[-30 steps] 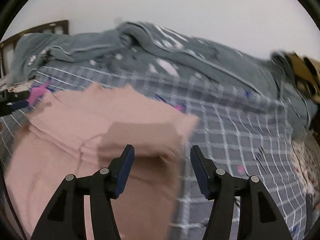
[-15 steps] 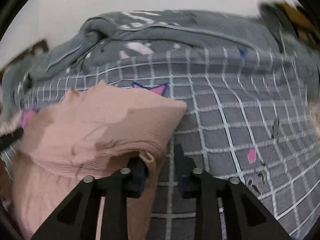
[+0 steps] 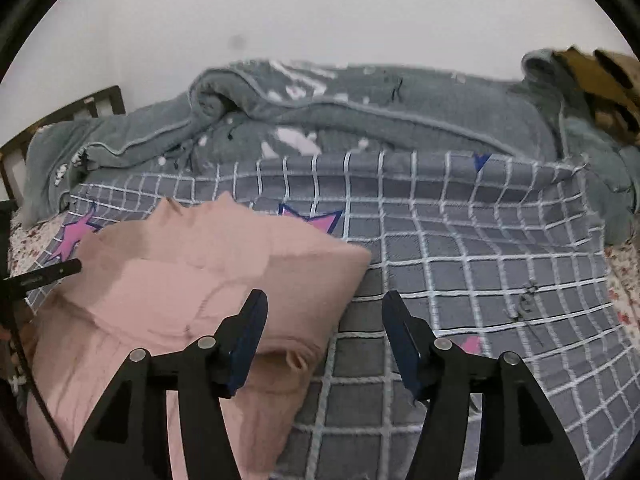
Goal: Fold small clothes
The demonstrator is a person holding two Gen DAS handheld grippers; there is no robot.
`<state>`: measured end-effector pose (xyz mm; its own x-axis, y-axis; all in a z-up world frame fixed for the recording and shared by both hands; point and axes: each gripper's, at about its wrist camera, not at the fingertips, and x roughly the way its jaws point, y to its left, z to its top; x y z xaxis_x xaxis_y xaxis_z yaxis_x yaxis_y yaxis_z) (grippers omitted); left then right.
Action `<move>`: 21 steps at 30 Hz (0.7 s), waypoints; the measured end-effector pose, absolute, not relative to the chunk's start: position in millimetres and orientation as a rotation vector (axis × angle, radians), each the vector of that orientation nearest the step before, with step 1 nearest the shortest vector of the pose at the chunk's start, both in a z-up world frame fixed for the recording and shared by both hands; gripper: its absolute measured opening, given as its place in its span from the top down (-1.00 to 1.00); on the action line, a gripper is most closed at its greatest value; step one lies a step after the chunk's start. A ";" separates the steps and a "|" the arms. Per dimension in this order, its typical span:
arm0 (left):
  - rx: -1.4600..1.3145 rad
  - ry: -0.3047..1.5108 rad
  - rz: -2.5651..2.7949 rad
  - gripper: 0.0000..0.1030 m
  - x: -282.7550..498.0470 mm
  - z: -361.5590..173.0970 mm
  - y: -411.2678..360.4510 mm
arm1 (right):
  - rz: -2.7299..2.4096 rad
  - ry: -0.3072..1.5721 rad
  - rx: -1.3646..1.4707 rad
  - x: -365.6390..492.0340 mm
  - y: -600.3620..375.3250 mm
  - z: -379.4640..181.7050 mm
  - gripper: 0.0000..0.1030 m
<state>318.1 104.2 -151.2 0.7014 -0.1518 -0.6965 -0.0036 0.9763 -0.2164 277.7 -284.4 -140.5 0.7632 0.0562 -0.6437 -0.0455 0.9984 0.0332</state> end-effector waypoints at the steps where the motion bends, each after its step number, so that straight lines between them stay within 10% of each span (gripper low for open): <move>1: -0.204 0.794 -0.079 -0.13 318.9 -151.9 104.3 | 0.045 0.746 0.015 287.7 -282.9 -148.7 -0.14; 21: -0.302 0.782 -0.171 -0.15 283.4 -147.1 108.2 | -0.121 0.715 -0.045 204.2 -291.0 -122.6 -0.17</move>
